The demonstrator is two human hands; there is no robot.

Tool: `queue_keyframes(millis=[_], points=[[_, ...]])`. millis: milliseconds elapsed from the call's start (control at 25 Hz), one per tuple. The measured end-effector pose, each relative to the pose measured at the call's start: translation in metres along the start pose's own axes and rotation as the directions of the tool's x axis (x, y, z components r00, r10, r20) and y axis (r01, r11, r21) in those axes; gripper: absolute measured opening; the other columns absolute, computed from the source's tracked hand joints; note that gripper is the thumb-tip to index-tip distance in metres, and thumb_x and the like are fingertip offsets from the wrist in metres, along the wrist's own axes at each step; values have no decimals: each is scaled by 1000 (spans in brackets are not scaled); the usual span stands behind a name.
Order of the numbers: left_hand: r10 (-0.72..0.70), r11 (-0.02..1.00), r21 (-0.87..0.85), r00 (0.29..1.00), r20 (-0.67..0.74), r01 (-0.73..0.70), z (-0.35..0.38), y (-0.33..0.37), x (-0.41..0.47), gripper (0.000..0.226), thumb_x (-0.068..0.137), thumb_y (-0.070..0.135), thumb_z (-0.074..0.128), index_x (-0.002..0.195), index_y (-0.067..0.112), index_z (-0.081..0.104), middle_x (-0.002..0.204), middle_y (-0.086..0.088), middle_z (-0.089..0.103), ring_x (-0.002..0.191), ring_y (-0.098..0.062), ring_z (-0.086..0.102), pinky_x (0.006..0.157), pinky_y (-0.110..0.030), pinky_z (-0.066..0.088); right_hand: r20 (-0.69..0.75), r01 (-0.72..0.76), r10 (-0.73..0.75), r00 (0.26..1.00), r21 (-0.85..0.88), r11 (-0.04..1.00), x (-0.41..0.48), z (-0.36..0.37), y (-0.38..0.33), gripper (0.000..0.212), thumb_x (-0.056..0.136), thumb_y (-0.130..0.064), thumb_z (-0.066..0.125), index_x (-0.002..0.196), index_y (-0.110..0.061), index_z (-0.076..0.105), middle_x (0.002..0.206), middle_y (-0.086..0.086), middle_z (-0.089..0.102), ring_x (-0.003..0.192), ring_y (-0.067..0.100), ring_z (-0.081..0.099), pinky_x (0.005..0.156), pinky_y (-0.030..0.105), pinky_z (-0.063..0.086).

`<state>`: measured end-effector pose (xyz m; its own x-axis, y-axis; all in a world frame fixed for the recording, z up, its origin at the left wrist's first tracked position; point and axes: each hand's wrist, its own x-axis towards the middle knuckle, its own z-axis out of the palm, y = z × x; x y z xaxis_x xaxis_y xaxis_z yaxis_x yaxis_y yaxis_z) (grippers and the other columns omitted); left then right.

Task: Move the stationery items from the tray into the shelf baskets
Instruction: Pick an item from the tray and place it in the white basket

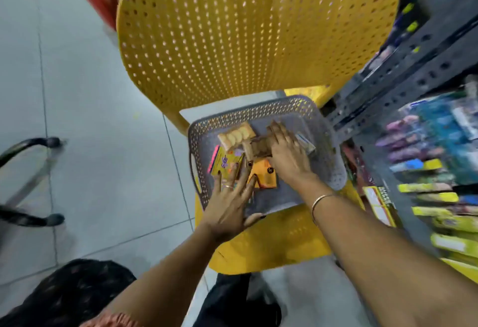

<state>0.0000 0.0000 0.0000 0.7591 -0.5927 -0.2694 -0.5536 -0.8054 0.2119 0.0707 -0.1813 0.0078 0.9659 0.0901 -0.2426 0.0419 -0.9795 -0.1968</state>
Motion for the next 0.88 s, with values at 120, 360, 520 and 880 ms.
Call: queue_keyframes(millis=[120,360,520,880], points=[[-9,1000,25,1000,7,9,21,-1,2,85,87,70,17,143,8,29,152,-14,18,139,-38,7,103,-65,22,-54,140,-145,988,-88,986,13,31,10,50,72,2,58,121,6,54,126,26,59,117,42,56,96,54,46],[-24,1000,4,996,83,24,25,-3,0,83,86,68,15,142,10,33,149,-15,30,136,-37,21,102,-63,22,-23,134,-140,990,-158,978,17,27,17,54,74,12,51,127,3,47,125,26,55,118,41,49,114,52,26],[-53,998,-16,992,119,56,24,-2,1,89,81,70,4,145,12,24,154,-12,17,139,-34,10,106,-61,16,-25,107,-112,993,-162,981,22,30,16,50,73,9,53,122,1,49,117,24,56,113,39,49,111,52,29],[-53,999,-2,987,152,54,23,-2,1,91,78,70,-1,146,13,22,155,-11,11,140,-31,6,107,-58,12,-23,63,-62,998,23,998,10,8,16,48,77,-9,61,121,1,45,125,20,48,117,35,44,83,45,48]])
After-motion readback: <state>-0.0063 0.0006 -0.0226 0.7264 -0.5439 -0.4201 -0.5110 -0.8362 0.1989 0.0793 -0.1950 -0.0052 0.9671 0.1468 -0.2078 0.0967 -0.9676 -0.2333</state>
